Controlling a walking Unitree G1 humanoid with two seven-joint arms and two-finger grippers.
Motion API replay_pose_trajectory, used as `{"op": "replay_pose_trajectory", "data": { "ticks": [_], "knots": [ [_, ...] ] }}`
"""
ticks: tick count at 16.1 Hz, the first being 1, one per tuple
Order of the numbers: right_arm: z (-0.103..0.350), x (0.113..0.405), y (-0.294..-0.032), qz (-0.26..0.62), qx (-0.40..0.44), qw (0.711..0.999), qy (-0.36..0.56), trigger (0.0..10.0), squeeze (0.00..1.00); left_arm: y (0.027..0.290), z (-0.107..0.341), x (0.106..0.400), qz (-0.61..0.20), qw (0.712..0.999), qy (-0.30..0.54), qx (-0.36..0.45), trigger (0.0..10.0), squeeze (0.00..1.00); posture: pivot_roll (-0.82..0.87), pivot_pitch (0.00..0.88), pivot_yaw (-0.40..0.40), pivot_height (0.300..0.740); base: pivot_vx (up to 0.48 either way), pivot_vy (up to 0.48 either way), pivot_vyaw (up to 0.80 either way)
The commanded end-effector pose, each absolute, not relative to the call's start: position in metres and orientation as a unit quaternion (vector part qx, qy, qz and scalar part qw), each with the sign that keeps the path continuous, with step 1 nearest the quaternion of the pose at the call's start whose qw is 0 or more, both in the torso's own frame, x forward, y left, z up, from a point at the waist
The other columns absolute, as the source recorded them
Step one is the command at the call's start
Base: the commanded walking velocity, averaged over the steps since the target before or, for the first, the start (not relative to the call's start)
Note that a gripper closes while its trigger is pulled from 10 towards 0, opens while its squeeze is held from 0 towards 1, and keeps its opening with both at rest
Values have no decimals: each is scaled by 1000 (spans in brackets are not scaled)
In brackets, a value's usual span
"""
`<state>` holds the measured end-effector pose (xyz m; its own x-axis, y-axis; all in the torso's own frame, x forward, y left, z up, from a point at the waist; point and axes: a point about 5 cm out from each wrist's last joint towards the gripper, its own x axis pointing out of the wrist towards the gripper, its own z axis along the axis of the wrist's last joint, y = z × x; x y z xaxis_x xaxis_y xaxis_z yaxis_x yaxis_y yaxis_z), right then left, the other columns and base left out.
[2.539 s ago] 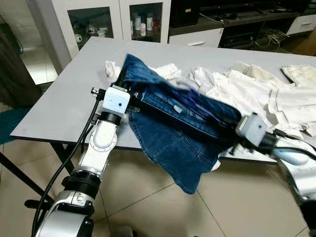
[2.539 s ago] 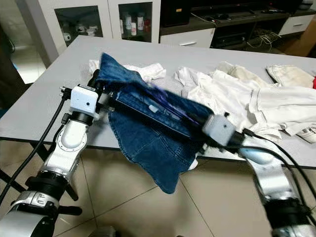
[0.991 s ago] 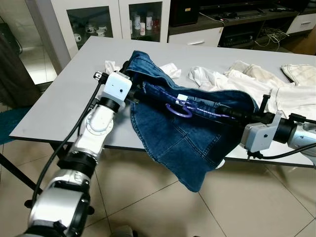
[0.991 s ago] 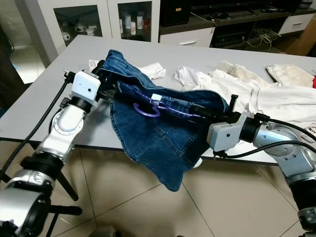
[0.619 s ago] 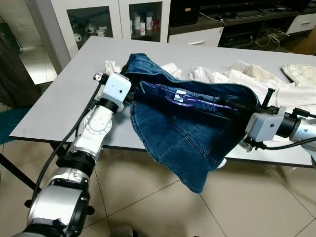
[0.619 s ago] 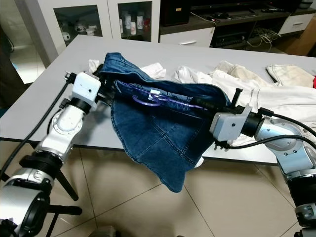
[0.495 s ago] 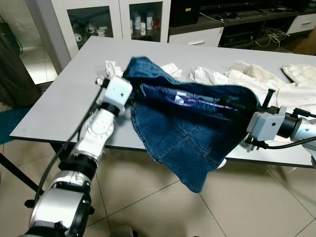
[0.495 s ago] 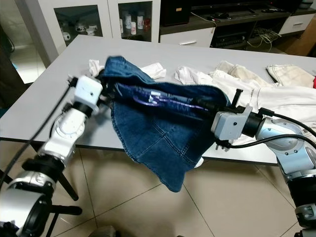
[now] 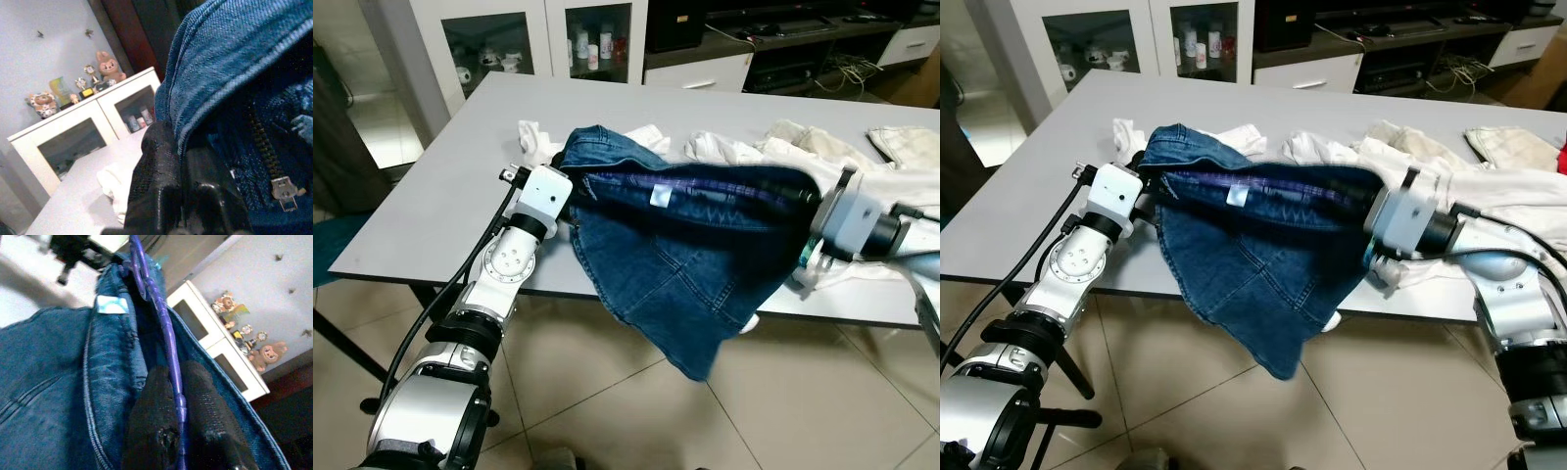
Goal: Hang hanger
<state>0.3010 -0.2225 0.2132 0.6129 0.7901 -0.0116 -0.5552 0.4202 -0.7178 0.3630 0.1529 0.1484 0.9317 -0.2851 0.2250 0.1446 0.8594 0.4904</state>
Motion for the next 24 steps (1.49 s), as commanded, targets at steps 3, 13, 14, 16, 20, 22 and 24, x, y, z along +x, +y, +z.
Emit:
{"op": "replay_pose_trajectory", "data": {
  "ticks": [3,13,14,16,20,22,24],
  "knots": [
    [231,301,-228,409,-278,849,-187,10000,0,157,141,363,-105,951,-127,261,10000,0,121,0,-15,740,0,0,0],
    [269,304,-228,432,-38,871,-232,10000,0,137,133,361,-129,951,-121,254,10000,0,118,0,-18,740,0,0,0],
    [274,306,-226,424,-1,871,-247,10000,0,130,133,361,-135,953,-122,243,10000,0,118,0,-19,740,0,0,0],
    [278,308,-223,414,44,869,-266,10000,0,118,130,358,-147,955,-123,225,10000,0,119,0,-19,740,0,0,0],
    [266,304,-216,451,70,861,-224,10000,0,105,127,354,-165,955,-126,213,10000,0,121,0,-19,740,0,0,0],
    [262,303,-220,457,81,861,-206,10000,0,105,127,354,-164,958,-123,203,10000,0,119,0,-19,740,0,0,0],
    [247,297,-219,484,48,859,-162,10000,0,107,127,355,-164,955,-124,212,10000,0,118,0,-20,740,0,0,0]
  ]
}}
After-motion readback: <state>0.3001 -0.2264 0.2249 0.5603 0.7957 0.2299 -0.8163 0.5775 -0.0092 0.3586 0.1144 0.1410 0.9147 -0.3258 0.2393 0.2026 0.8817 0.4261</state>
